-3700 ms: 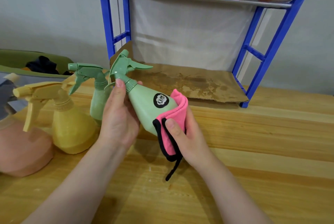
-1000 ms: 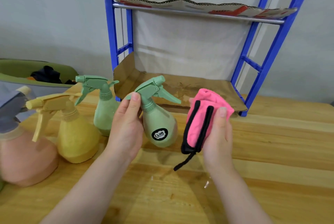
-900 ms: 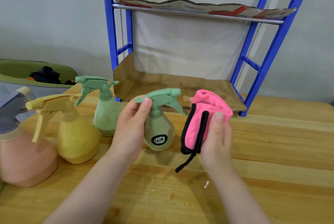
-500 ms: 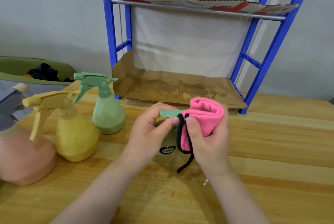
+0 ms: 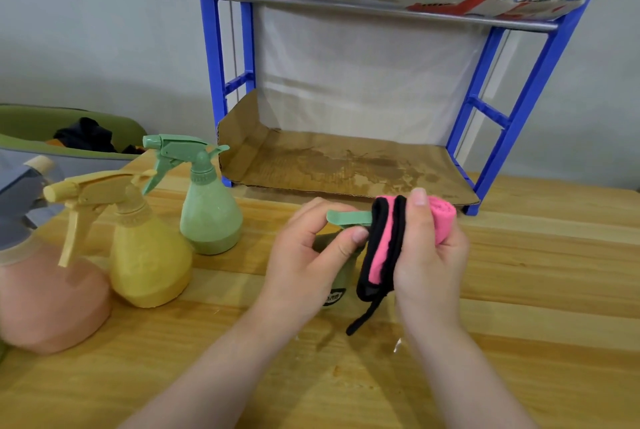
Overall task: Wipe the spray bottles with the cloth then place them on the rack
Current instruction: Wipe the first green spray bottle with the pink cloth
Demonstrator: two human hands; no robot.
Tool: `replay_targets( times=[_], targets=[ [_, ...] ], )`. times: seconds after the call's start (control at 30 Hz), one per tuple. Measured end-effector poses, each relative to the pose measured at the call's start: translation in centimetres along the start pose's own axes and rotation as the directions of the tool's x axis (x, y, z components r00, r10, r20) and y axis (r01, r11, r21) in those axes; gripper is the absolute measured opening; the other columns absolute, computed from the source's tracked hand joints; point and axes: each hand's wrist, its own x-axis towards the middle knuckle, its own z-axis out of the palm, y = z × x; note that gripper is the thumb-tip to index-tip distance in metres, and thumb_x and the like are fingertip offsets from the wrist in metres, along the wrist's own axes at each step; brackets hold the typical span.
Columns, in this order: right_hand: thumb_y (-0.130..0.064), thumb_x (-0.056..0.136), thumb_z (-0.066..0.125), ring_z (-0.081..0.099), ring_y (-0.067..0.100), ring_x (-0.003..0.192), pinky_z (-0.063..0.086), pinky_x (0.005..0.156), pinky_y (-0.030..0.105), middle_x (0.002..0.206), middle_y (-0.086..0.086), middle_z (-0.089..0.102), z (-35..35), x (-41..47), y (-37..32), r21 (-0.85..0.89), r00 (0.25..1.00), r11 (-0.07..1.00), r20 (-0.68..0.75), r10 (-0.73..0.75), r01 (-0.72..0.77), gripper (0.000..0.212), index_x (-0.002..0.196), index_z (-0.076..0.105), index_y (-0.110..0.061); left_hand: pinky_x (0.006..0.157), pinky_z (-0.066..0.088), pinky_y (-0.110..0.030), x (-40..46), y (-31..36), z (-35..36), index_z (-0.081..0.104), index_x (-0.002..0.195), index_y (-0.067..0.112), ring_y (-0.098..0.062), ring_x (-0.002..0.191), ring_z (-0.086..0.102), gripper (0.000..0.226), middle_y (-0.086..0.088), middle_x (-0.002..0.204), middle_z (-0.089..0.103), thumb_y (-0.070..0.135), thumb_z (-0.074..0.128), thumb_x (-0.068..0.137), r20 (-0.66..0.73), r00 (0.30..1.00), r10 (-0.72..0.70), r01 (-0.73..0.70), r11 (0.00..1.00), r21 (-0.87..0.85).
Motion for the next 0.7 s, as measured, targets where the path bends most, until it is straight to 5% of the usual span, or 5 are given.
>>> replay_targets(
  times=[0.13, 0.23, 0.3, 0.57, 0.7],
  targets=[
    [-0.053, 0.084, 0.058, 0.058, 0.01, 0.068, 0.048, 0.067, 0.026, 0.07, 0.0, 0.061, 0.3, 0.1, 0.3, 0.069, 0.967, 0.969, 0.104, 0.23, -0.238, 0.045, 0.076, 0.064, -0.01, 0.081, 0.048, -0.037, 0.2, -0.5, -0.7, 0.069, 0.098, 0.031, -0.011, 0.093, 0.061, 0.011, 0.019, 0.092, 0.065, 0.033, 0.061, 0.09, -0.024, 0.994, 0.111, -0.103, 0.97, 0.221],
    [-0.048, 0.08, 0.066, 0.065, -0.003, 0.076, 0.048, 0.068, 0.012, 0.081, -0.017, 0.07, 0.6, -0.3, 0.4, -0.035, 0.953, 0.989, 0.262, 0.15, -0.146, 0.032, 0.099, 0.064, -0.023, 0.08, 0.047, -0.042, 0.5, -1.1, -1.6, 0.068, 0.1, 0.03, -0.006, 0.092, 0.058, 0.013, 0.018, 0.094, 0.064, 0.031, 0.061, 0.09, -0.037, 0.981, 0.189, -0.165, 0.924, 0.346],
    [-0.047, 0.07, 0.071, 0.064, -0.008, 0.084, 0.048, 0.072, 0.01, 0.09, -0.025, 0.068, 0.7, -0.4, 0.6, -0.047, 0.946, 0.993, 0.305, 0.113, -0.104, 0.049, 0.111, 0.055, -0.025, 0.081, 0.046, -0.043, 0.6, -1.3, -1.8, 0.07, 0.101, 0.025, -0.007, 0.092, 0.058, 0.015, 0.015, 0.093, 0.065, 0.027, 0.061, 0.089, -0.032, 0.975, 0.222, -0.193, 0.904, 0.381],
    [-0.042, 0.08, 0.074, 0.06, 0.007, 0.068, 0.05, 0.065, 0.021, 0.075, -0.01, 0.065, 1.0, -0.9, 0.7, 0.109, 0.959, 0.967, 0.191, 0.208, -0.231, 0.029, 0.097, 0.062, -0.021, 0.082, 0.043, -0.04, 0.3, -1.7, -1.5, 0.062, 0.101, 0.033, -0.006, 0.091, 0.056, 0.011, 0.022, 0.093, 0.058, 0.034, 0.062, 0.09, 0.035, 0.954, 0.296, -0.285, 0.87, 0.403],
    [-0.028, 0.103, 0.049, 0.064, 0.016, 0.071, 0.052, 0.073, 0.034, 0.075, 0.002, 0.069, 1.2, -0.5, 0.7, 0.168, 0.953, 0.939, 0.081, 0.291, -0.301, 0.028, 0.09, 0.063, -0.007, 0.082, 0.042, -0.041, 0.1, -1.6, -1.4, 0.064, 0.106, 0.031, -0.008, 0.092, 0.057, 0.016, 0.014, 0.092, 0.065, 0.037, 0.062, 0.091, 0.067, 0.949, 0.309, -0.308, 0.858, 0.41]
  ],
)
